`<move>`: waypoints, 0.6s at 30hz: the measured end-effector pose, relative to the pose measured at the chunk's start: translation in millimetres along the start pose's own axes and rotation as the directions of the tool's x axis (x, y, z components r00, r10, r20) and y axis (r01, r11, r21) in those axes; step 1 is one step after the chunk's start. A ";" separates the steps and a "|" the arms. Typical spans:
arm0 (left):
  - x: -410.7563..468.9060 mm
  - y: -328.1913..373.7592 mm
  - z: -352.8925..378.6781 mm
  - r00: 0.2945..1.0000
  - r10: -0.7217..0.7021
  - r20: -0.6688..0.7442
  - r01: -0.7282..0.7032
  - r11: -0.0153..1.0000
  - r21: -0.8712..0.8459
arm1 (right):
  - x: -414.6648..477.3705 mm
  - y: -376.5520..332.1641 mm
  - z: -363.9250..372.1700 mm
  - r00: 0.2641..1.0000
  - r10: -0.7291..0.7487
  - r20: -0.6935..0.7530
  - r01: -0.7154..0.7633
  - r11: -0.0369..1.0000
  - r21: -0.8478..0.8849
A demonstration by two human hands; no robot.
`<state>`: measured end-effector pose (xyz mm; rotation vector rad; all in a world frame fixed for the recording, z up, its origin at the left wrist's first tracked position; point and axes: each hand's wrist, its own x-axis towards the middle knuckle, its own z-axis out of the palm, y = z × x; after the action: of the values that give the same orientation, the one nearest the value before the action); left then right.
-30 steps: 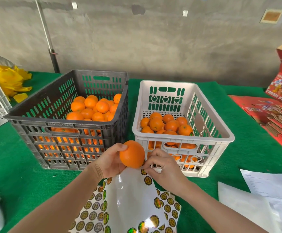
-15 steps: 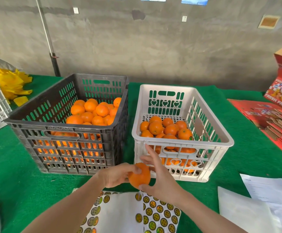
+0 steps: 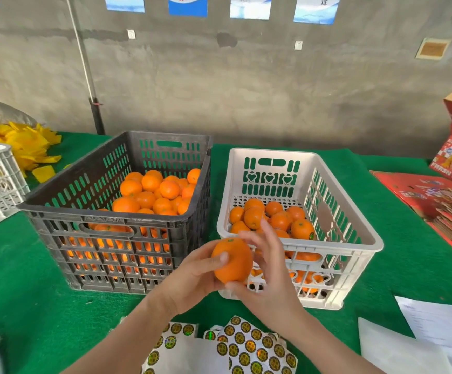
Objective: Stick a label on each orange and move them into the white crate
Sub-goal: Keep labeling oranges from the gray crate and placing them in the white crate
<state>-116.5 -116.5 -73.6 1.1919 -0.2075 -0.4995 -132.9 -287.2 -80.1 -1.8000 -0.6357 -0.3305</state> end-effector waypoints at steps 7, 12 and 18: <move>7.0 11.7 10.5 0.983 -0.010 -0.184 -0.033 0.974 -0.226 | 35.3 -31.7 -19.8 0.955 0.297 -0.016 -0.284 0.926 0.250; 8.6 14.6 14.3 0.976 0.007 -0.217 -0.049 0.981 -0.188 | 40.9 -37.1 -13.7 0.944 0.327 0.044 -0.328 0.944 0.025; 5.2 16.2 18.7 0.971 0.012 -0.238 -0.051 0.986 -0.160 | 39.5 -33.2 -6.9 0.977 0.212 -0.002 -0.209 0.965 -0.161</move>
<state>-115.3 -130.0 -52.3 1.0738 0.0199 -0.3356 -119.1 -276.5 -31.1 -2.0060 -0.4320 -0.2291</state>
